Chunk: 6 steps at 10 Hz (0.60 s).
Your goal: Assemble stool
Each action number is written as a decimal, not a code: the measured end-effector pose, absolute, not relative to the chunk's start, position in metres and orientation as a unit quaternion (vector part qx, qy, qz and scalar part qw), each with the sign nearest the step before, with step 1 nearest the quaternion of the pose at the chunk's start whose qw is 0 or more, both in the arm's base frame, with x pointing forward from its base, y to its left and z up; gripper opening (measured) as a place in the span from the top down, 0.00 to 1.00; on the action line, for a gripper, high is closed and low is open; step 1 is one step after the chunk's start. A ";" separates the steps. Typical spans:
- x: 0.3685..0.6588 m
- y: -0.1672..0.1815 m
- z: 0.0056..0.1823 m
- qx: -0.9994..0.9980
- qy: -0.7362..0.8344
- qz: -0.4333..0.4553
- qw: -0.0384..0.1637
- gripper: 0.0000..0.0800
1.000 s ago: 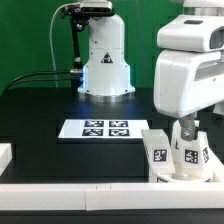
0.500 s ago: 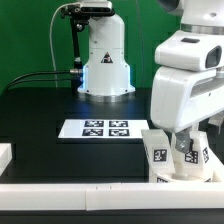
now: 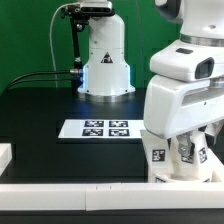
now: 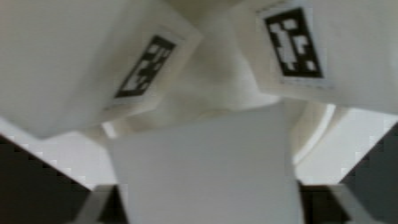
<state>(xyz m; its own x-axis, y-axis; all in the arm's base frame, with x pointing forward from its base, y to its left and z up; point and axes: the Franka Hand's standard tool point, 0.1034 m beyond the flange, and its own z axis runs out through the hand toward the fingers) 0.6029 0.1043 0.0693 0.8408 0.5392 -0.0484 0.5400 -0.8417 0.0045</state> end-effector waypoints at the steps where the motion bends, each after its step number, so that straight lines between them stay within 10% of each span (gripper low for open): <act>1: 0.603 0.104 0.069 0.970 0.242 -0.022 0.009 0.58; 4: 0.604 0.105 0.071 0.999 0.023 -0.018 0.013 0.58; 6: 0.605 0.110 0.072 0.981 -0.193 -0.021 -0.023 0.58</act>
Offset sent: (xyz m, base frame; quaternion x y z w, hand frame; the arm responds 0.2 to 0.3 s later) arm 0.0024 -0.0007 0.0095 -0.0122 0.0021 0.3649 0.9310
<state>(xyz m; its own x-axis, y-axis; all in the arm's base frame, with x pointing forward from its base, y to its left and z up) 0.6054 0.1099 0.0716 0.9248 -0.3772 -0.0501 -0.3791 -0.9246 -0.0370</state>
